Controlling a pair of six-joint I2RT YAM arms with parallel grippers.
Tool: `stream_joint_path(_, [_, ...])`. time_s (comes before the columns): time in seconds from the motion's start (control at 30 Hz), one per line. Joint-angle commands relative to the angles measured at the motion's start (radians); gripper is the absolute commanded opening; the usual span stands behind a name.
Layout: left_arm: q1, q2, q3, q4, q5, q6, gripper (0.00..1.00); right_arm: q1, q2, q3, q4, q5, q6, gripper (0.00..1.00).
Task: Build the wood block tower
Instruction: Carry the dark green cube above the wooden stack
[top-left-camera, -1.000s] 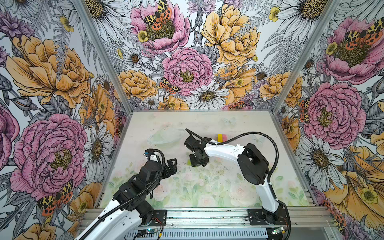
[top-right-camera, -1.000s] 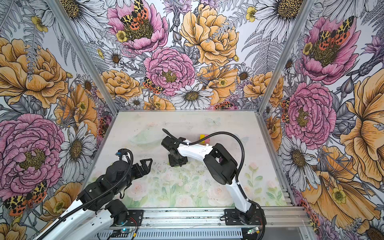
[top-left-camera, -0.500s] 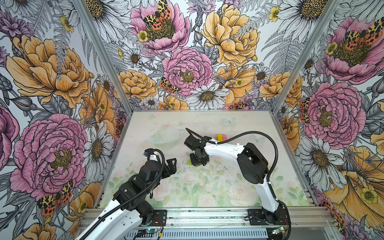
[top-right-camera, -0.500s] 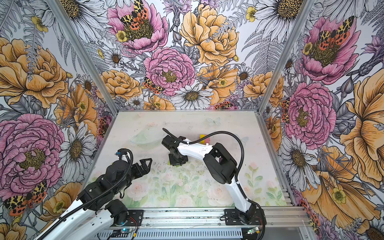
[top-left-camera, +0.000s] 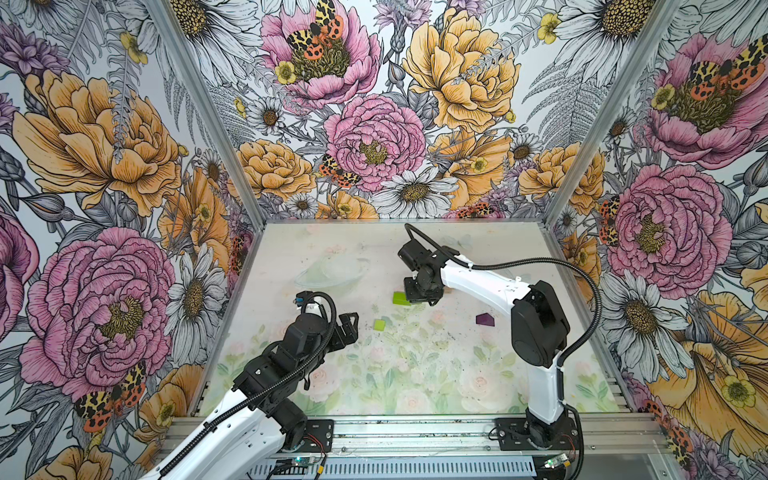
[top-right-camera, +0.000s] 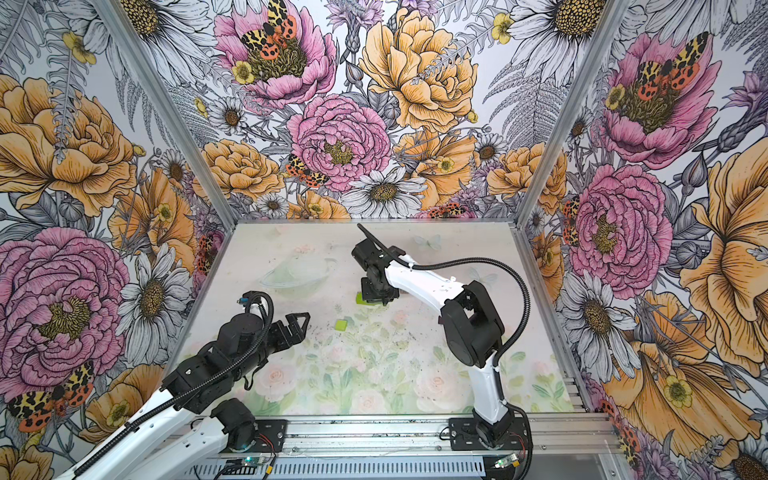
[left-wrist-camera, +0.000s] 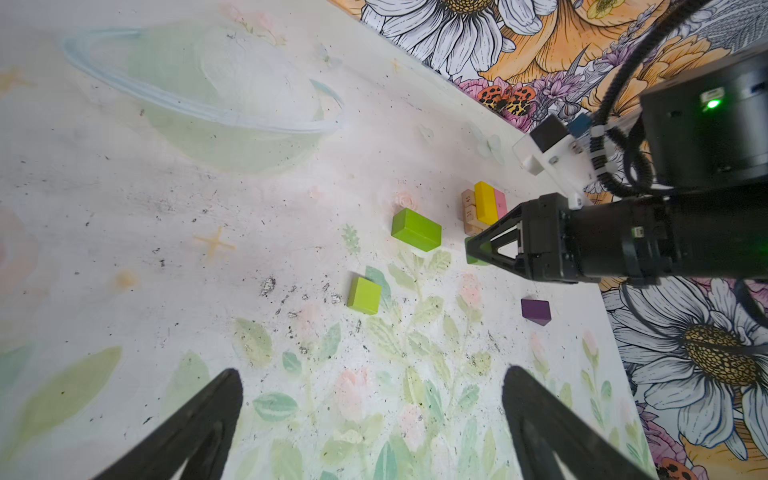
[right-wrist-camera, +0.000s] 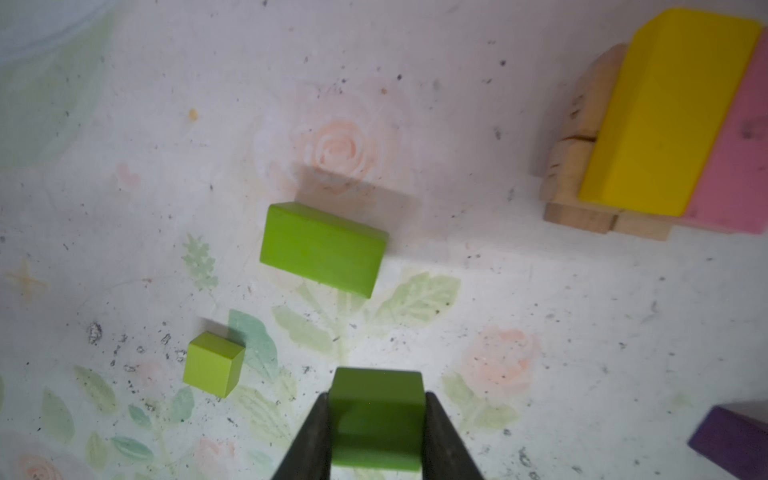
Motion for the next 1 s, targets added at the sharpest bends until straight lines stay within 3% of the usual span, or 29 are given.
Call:
stream_joint_path(0.0, [-0.002,0.06,0.03,0.096,0.068,0.029,0.99,-0.051,-0.041,0.037,-0.03,0.039,-0.041,0.33])
stream_joint_path(0.3, [-0.144,0.361,0.211,0.184,0.041,0.134,0.99,-0.189,-0.004,0.136,-0.061,0.035,-0.107,0.33])
stream_joint_path(0.5, [-0.19,0.53,0.33,0.222,0.064,0.17,0.99,-0.239,0.061,0.217,-0.072,0.024,-0.129,0.33])
stream_joint_path(0.97, [-0.184,0.615,0.399,0.223,0.074,0.19,0.99,-0.276,0.198,0.34,-0.109,0.014,-0.161,0.33])
